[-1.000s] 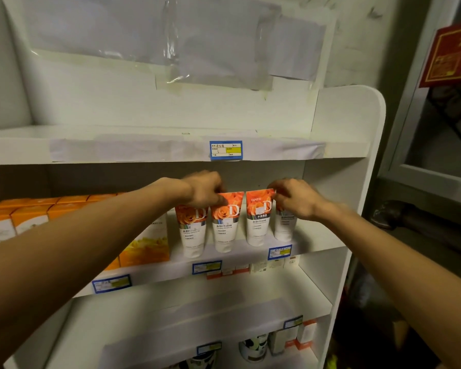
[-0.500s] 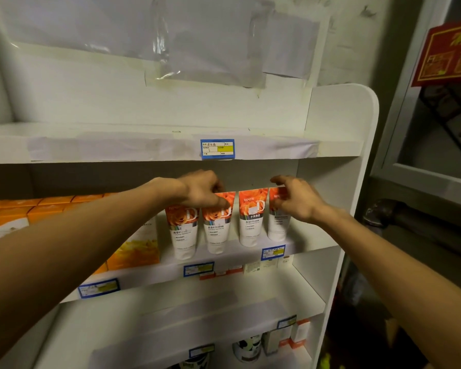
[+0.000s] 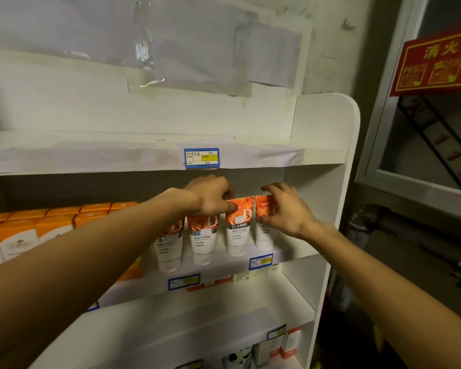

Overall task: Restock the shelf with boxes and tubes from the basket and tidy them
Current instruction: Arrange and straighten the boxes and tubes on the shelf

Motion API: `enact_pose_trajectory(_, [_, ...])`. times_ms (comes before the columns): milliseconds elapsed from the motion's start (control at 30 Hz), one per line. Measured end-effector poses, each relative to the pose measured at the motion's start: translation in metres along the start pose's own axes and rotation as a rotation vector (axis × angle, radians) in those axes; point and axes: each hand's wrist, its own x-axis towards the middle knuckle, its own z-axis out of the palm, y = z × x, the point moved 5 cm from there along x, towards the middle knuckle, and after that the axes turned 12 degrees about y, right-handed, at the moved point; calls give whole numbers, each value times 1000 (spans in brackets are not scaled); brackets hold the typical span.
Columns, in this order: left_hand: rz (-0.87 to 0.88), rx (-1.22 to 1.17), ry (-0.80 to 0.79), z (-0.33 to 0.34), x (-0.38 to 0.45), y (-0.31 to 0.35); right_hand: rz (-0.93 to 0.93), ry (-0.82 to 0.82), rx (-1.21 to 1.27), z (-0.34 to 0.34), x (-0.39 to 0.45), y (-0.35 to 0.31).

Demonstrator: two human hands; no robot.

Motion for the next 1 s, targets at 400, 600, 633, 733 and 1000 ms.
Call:
enact_pose_trajectory(400, [45, 45, -1, 16, 7, -2, -30, 51, -7, 10, -6, 3])
enact_pose_trajectory(600, [60, 82, 140, 9, 1, -4, -63, 107, -3, 0, -6, -15])
enact_pose_trajectory(633, [58, 106, 143, 7, 0, -6, -67, 115, -6, -1, -6, -19])
enact_pose_trajectory(733, [42, 178, 144, -2, -6, -14, -105, 107, -34, -2, -8, -32])
enact_pose_trajectory(1000, [6, 268, 171, -25, -35, -40, -159, 66, -24, 6, -13, -71])
